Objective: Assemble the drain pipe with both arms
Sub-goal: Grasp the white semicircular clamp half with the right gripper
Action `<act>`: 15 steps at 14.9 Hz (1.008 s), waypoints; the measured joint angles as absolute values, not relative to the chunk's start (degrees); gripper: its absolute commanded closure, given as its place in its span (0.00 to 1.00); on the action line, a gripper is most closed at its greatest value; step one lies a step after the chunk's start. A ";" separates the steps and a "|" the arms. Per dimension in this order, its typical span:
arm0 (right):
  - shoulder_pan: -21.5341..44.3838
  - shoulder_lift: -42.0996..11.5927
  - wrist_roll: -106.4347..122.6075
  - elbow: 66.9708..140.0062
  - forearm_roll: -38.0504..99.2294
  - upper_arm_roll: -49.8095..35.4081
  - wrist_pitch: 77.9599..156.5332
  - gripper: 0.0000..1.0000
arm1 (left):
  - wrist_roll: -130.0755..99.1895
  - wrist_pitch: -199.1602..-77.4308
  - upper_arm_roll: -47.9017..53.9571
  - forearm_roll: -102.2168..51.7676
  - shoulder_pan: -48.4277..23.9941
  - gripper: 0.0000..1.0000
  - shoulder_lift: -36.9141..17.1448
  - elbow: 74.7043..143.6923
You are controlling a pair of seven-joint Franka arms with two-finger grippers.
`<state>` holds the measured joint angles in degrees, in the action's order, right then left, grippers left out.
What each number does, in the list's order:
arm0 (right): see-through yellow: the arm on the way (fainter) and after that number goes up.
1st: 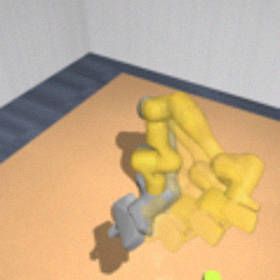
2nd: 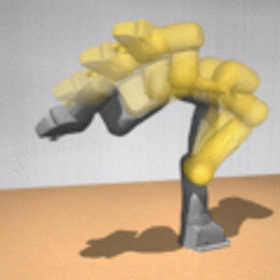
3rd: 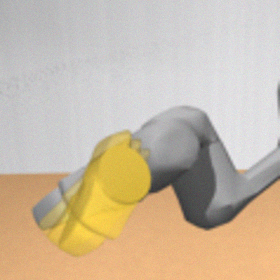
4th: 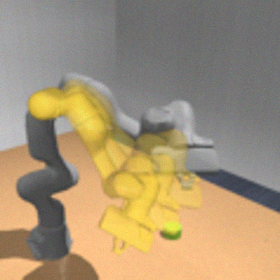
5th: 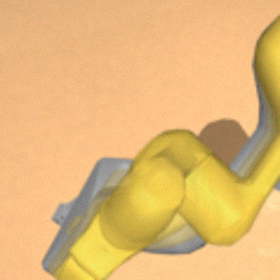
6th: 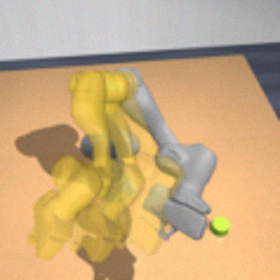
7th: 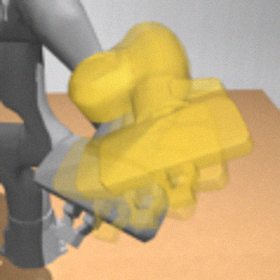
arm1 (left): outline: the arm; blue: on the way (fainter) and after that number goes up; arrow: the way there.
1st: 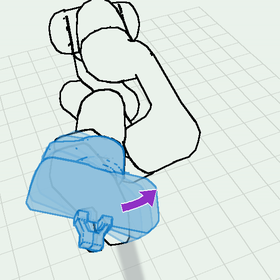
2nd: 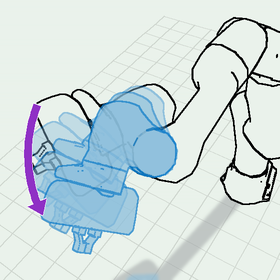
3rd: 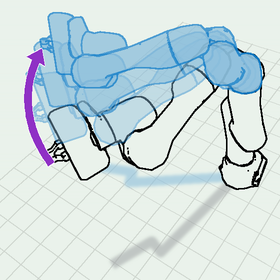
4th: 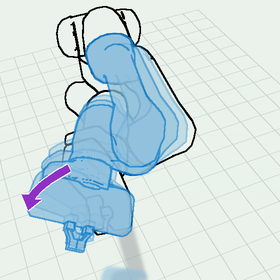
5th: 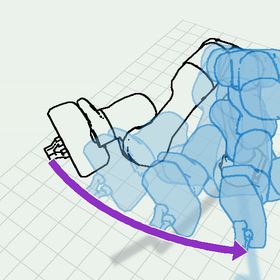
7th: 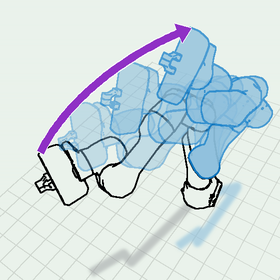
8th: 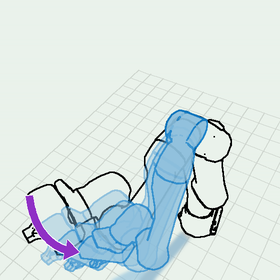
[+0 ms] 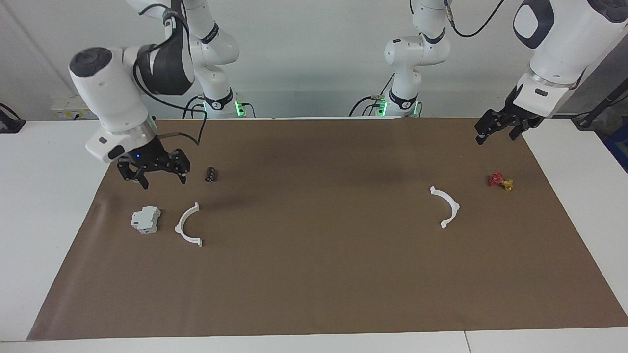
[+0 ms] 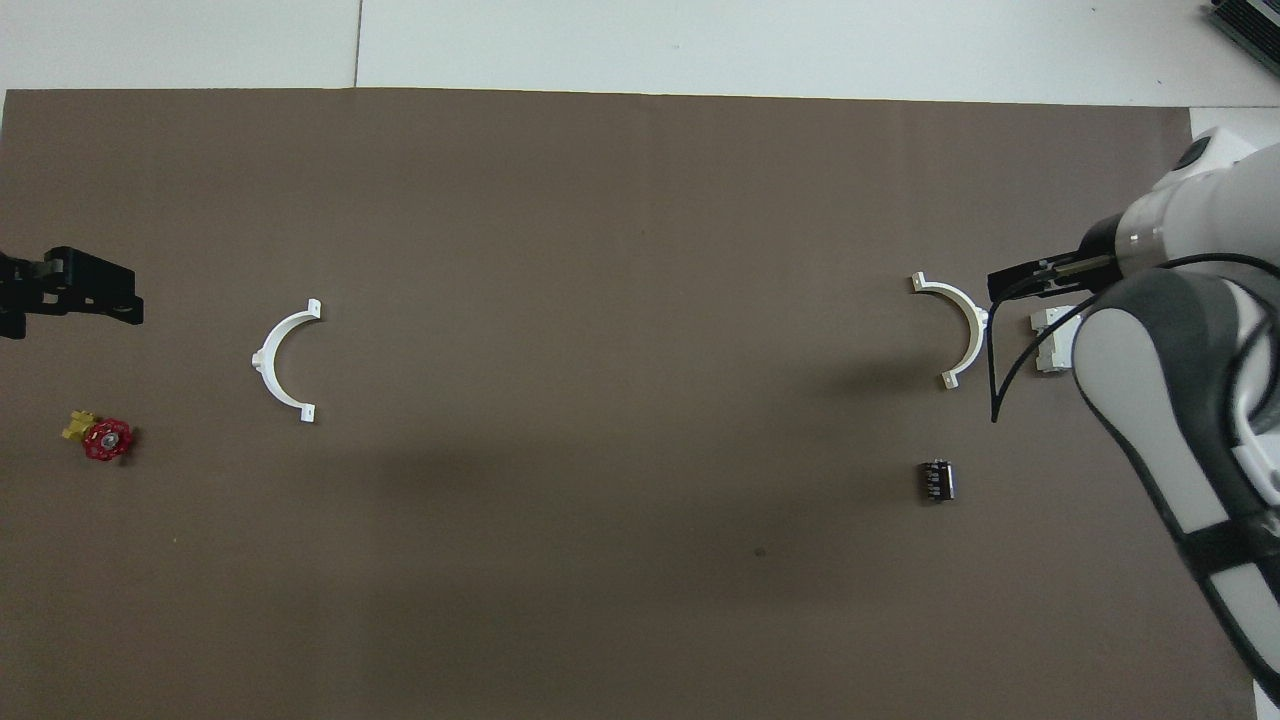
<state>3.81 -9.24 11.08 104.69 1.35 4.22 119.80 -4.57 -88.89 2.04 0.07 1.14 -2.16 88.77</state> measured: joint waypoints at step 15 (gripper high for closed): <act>0.33 -20.86 31.44 115.31 6.20 4.38 143.69 1.00 | -4.57 -88.89 2.04 0.07 1.14 0.00 -2.16 88.79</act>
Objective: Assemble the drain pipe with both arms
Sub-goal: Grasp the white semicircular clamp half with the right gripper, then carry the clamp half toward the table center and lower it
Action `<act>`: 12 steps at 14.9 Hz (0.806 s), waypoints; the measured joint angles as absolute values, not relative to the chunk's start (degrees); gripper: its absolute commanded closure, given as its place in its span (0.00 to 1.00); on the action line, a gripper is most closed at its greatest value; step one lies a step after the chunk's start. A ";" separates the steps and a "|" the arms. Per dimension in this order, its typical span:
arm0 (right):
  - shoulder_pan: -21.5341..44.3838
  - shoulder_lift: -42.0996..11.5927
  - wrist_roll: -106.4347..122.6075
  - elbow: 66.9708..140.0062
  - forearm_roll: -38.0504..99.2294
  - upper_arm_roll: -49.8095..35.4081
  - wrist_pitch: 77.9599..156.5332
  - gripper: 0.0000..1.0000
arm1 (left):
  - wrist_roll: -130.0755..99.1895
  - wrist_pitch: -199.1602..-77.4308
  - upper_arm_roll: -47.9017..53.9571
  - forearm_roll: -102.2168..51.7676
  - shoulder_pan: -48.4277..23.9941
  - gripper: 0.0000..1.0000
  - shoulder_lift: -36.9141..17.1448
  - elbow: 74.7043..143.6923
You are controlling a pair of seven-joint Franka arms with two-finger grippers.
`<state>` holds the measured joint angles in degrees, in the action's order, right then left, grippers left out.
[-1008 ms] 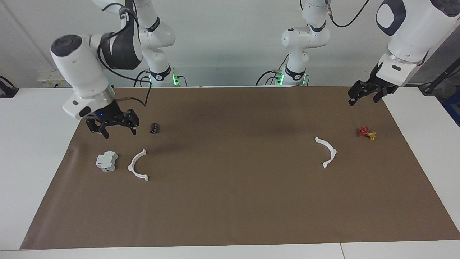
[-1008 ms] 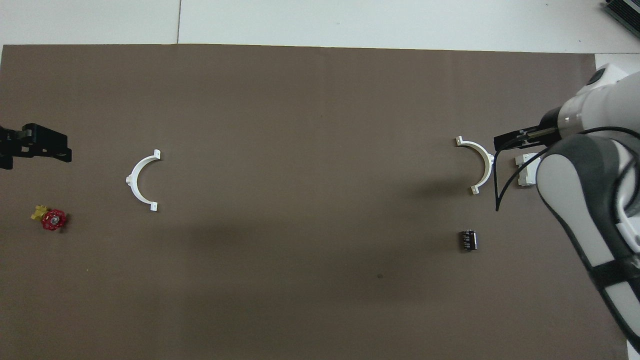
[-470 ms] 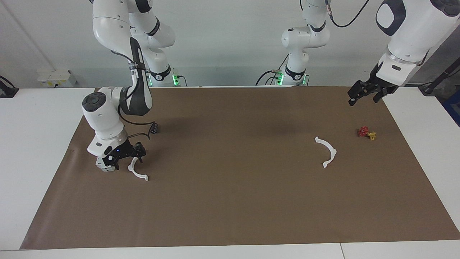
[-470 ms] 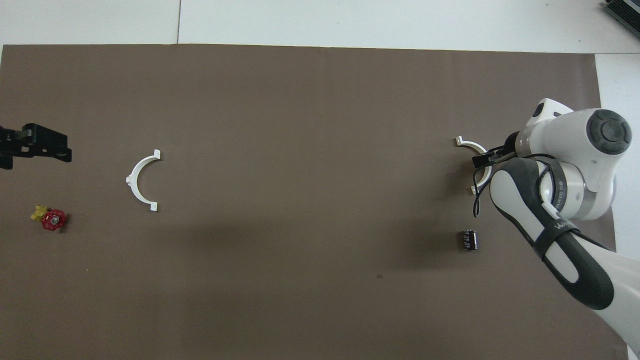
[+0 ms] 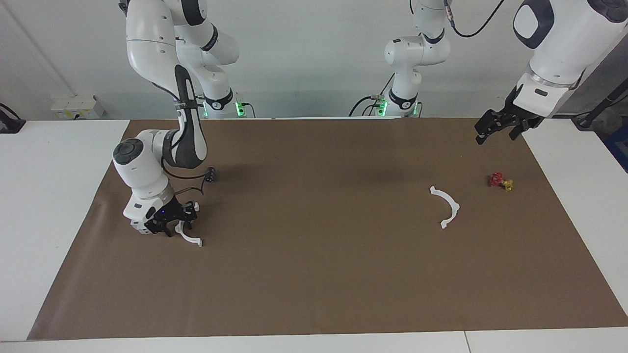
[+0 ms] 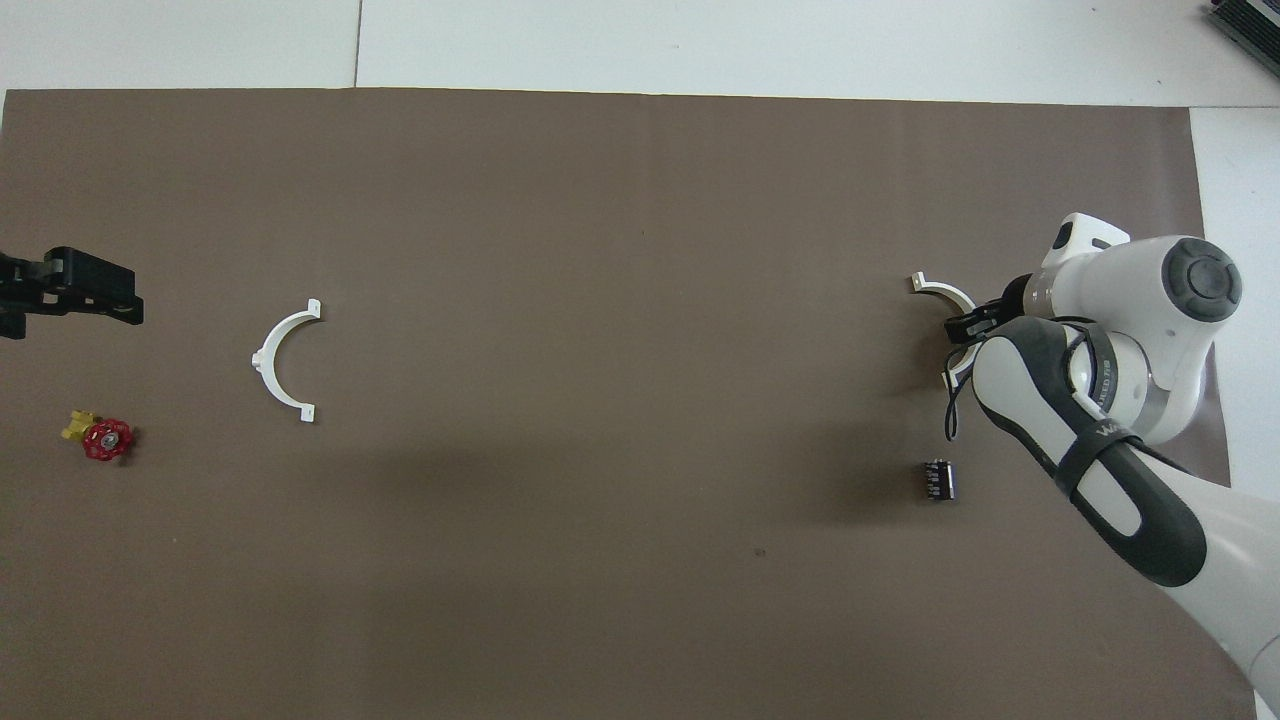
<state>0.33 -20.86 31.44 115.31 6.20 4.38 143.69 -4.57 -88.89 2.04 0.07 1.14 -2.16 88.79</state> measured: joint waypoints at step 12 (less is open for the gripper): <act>7.86 -19.10 13.50 105.79 8.09 4.05 129.72 1.00 | -4.57 -88.89 2.04 0.07 1.14 0.00 -2.16 88.79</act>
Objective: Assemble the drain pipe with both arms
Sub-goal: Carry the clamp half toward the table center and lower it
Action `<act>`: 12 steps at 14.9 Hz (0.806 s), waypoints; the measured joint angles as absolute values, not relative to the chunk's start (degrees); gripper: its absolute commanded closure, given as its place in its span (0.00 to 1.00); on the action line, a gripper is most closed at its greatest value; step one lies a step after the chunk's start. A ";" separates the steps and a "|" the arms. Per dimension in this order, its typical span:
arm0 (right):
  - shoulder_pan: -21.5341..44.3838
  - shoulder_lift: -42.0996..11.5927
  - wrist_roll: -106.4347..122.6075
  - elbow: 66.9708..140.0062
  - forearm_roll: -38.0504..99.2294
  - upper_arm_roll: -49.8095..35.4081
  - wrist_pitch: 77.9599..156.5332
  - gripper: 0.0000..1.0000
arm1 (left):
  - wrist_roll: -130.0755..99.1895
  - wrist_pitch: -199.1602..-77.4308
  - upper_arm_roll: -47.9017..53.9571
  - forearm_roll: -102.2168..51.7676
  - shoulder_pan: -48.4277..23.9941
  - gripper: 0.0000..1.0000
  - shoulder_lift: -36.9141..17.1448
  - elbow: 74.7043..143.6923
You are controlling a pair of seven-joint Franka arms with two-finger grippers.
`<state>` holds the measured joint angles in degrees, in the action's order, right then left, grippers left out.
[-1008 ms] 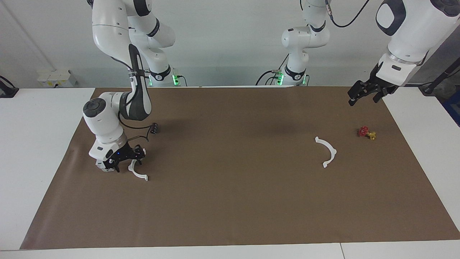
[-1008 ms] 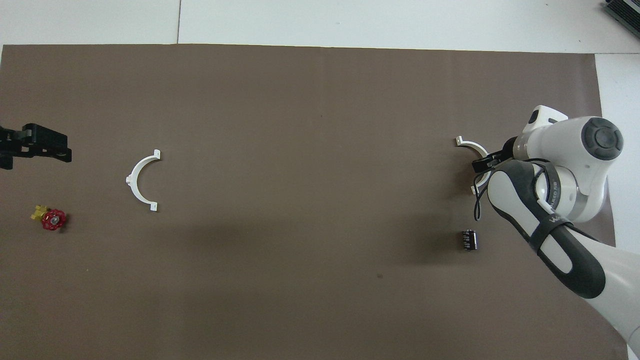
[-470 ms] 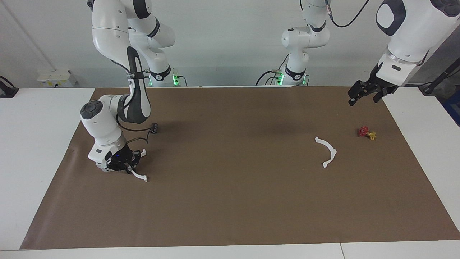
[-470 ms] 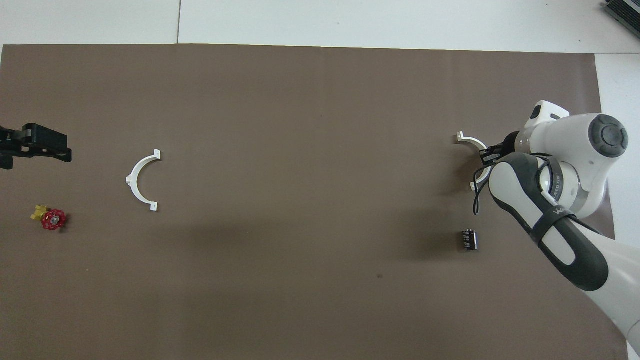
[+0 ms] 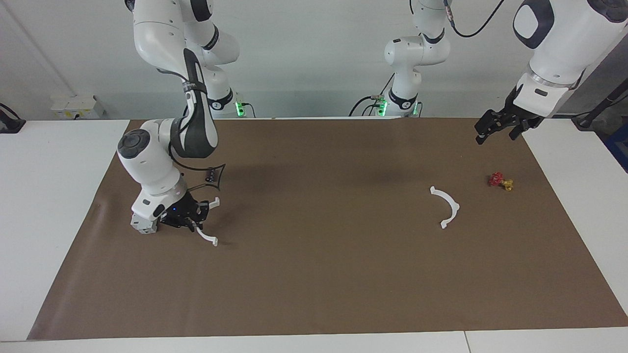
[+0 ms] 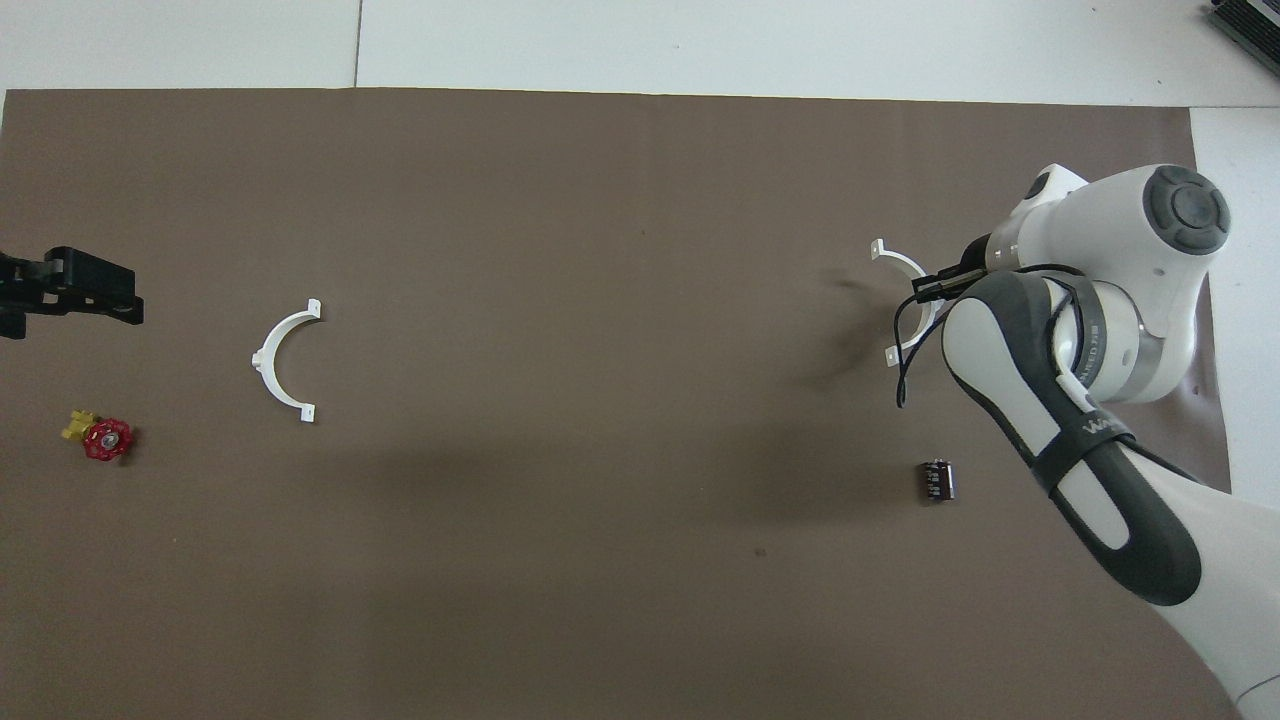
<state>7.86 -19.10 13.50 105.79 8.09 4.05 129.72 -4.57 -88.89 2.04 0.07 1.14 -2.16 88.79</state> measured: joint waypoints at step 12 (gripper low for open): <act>29.69 -22.87 -11.68 105.59 4.15 3.67 136.34 1.00 | -4.57 -88.89 2.04 0.07 1.14 0.00 -2.16 88.79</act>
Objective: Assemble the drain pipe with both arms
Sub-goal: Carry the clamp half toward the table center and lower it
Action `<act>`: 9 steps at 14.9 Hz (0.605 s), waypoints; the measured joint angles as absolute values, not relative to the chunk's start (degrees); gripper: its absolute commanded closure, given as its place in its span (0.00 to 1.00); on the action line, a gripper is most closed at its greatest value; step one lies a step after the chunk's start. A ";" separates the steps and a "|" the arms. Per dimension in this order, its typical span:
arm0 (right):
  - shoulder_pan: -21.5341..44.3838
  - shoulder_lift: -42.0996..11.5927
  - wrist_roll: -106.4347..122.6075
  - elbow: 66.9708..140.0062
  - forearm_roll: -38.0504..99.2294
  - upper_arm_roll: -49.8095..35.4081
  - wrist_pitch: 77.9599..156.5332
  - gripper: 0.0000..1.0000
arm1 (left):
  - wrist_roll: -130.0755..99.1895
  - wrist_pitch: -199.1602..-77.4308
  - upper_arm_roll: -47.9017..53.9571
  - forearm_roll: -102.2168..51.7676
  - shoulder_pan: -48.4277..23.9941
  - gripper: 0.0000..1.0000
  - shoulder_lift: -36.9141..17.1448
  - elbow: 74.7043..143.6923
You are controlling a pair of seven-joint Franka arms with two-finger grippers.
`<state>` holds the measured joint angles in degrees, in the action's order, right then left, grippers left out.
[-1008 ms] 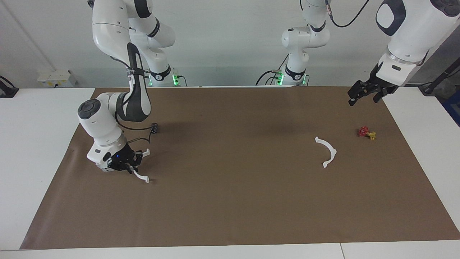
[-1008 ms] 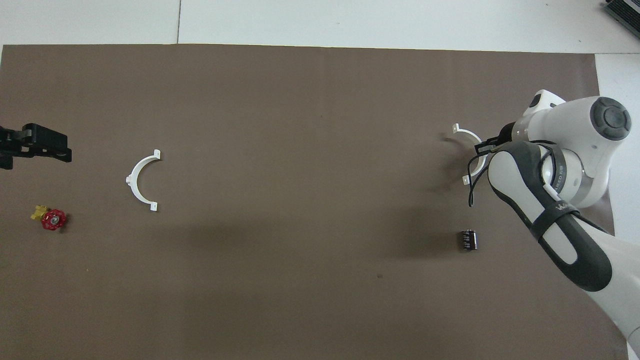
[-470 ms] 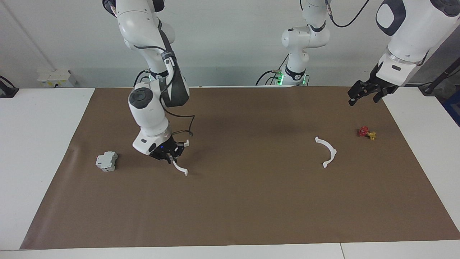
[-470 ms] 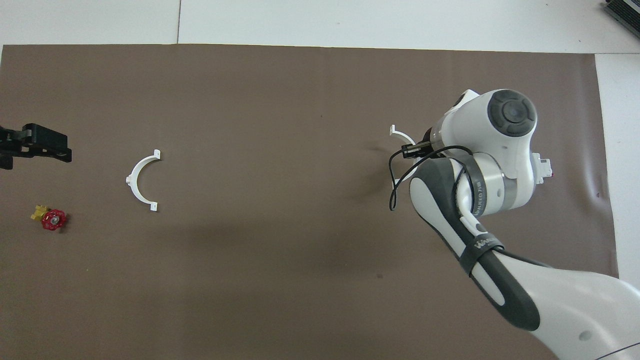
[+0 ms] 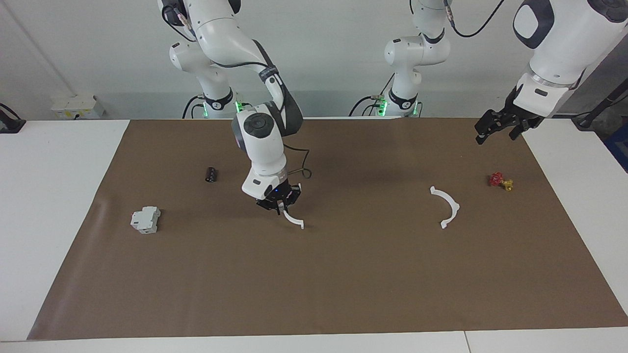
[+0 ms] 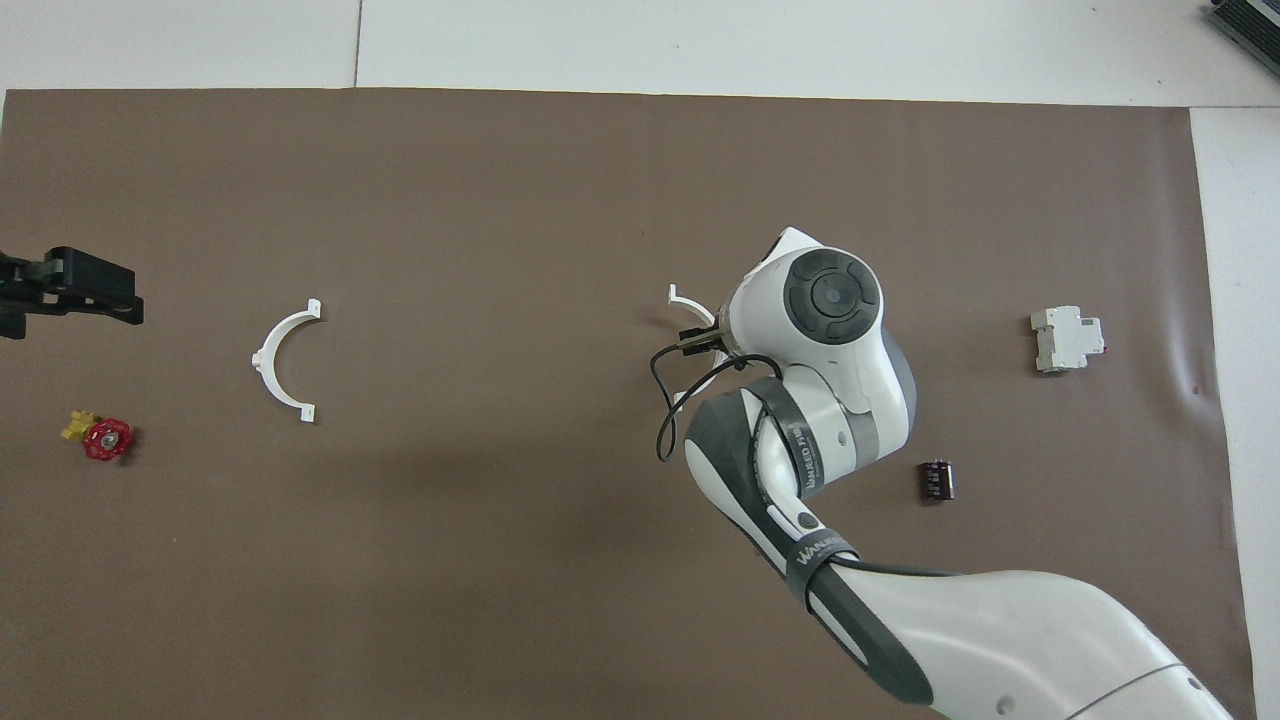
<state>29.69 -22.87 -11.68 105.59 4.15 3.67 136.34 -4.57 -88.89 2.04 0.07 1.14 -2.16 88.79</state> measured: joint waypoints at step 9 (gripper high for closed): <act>35.69 -26.04 -17.77 105.55 3.44 3.67 139.76 0.90 | -4.57 -88.89 2.04 0.07 1.14 0.00 -2.16 88.79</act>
